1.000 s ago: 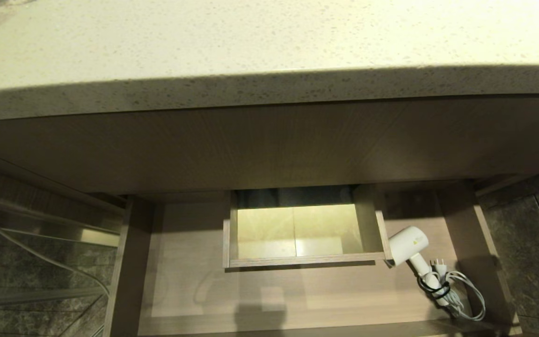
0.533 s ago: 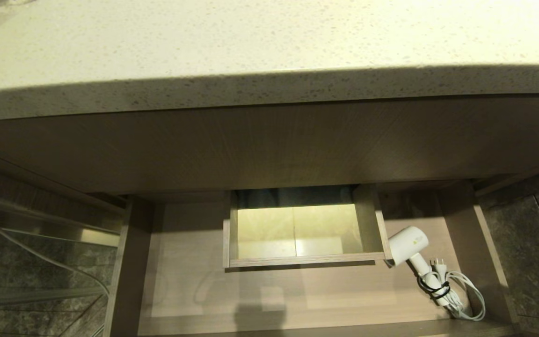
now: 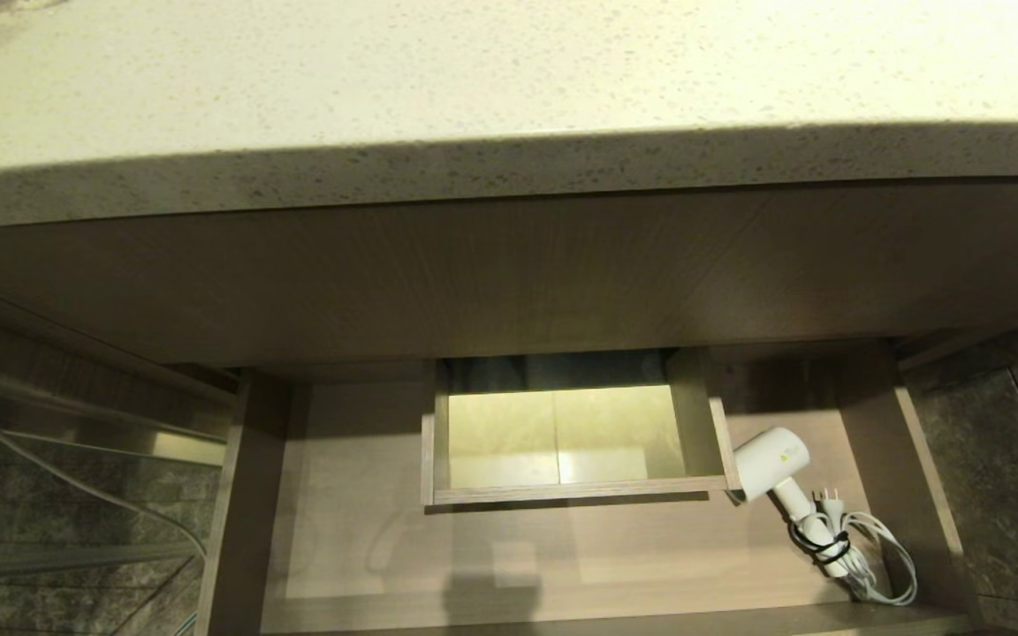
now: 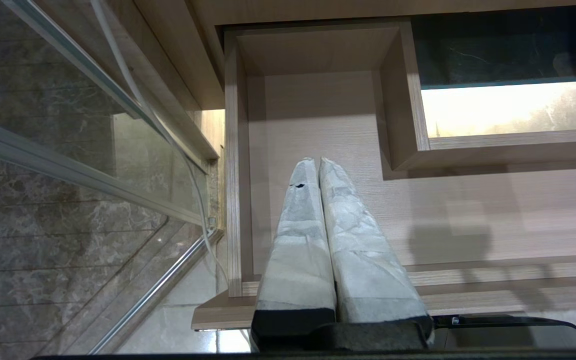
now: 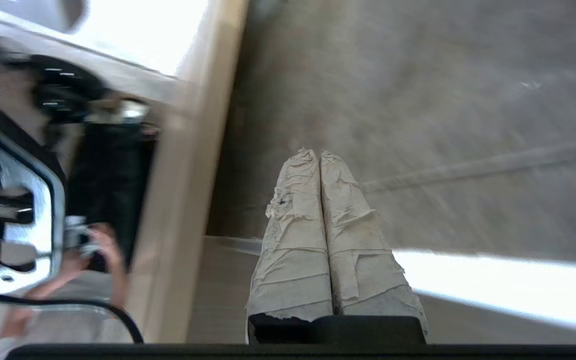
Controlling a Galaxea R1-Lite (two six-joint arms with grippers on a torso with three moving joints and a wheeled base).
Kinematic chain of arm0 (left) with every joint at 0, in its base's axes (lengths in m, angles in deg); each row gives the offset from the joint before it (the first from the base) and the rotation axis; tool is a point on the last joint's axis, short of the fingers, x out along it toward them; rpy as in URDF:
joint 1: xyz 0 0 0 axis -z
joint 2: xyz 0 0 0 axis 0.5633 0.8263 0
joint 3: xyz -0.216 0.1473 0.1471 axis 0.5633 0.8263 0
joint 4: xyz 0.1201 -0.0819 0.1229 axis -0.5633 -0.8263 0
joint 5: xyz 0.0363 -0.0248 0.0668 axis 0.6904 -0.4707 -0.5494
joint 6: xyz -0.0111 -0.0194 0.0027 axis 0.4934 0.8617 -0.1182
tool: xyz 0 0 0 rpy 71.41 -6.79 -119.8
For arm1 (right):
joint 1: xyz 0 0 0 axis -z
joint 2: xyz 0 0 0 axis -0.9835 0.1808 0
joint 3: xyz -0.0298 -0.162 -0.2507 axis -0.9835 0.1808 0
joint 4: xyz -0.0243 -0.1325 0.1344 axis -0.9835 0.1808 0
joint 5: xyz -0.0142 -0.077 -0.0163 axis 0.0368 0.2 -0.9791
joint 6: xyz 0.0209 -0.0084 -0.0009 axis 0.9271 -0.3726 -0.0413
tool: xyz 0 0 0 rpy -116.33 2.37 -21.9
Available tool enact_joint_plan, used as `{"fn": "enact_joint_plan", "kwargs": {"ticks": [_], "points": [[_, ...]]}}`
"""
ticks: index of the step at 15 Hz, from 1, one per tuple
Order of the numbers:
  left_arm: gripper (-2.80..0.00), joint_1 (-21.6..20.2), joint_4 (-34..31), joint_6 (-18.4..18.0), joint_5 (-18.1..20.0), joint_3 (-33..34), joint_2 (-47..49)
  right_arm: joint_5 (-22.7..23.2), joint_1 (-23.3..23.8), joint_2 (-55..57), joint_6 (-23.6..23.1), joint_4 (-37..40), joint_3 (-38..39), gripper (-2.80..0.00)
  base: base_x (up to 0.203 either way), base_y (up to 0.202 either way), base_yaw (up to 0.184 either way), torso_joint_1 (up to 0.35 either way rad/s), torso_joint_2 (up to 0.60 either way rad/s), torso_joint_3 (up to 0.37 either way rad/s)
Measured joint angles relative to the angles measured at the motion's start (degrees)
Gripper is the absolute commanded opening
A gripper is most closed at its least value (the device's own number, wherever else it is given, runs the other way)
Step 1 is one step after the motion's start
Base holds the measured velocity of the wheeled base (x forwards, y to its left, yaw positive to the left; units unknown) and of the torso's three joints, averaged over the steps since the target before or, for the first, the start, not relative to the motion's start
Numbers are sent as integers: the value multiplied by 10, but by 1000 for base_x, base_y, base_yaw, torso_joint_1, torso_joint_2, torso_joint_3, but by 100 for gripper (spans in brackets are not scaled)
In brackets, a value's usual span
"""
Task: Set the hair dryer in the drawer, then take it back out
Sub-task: Close the drawer
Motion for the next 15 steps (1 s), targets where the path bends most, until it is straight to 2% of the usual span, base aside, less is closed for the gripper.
{"fn": "enact_joint_plan", "kwargs": {"ticks": [6, 10, 15], "points": [[-280, 0, 0, 0, 0, 0, 0, 14, 13, 118, 2, 0, -33, -280, 0, 0, 0, 0, 0, 0], [-280, 0, 0, 0, 0, 0, 0, 29, 14, 178, 3, -5, -81, -280, 0, 0, 0, 0, 0, 0], [-280, 0, 0, 0, 0, 0, 0, 36, 12, 229, 4, -57, -110, -280, 0, 0, 0, 0, 0, 0]]}}
